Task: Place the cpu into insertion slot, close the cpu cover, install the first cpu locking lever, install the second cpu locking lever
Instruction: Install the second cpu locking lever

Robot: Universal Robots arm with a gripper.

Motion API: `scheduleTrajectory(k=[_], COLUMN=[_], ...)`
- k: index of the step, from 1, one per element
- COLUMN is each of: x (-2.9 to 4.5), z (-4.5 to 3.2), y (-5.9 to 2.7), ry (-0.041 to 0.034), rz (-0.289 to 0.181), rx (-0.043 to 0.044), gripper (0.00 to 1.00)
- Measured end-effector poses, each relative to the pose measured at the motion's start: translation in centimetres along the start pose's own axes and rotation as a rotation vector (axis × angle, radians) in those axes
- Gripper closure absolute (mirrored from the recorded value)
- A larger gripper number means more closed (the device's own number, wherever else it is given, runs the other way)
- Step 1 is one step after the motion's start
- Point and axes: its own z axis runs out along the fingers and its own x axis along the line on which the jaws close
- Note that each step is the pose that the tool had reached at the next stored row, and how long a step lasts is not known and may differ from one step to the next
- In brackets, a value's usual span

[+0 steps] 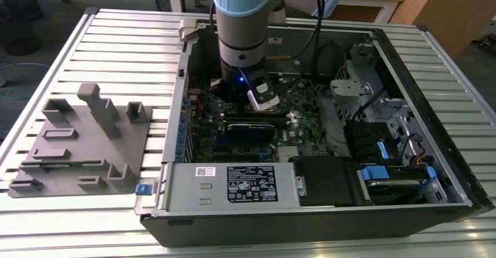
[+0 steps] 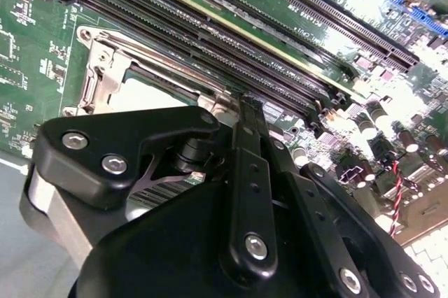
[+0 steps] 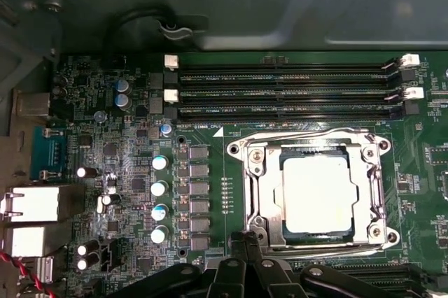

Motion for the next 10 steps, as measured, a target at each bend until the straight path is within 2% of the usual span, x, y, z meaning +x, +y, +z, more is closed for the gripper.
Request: scheduleTrajectory(k=[10], x=[0.47], z=[0.14], y=[-0.04], ry=[-0.0001], rz=[0.000], rx=[-0.0011], gripper=[0.89])
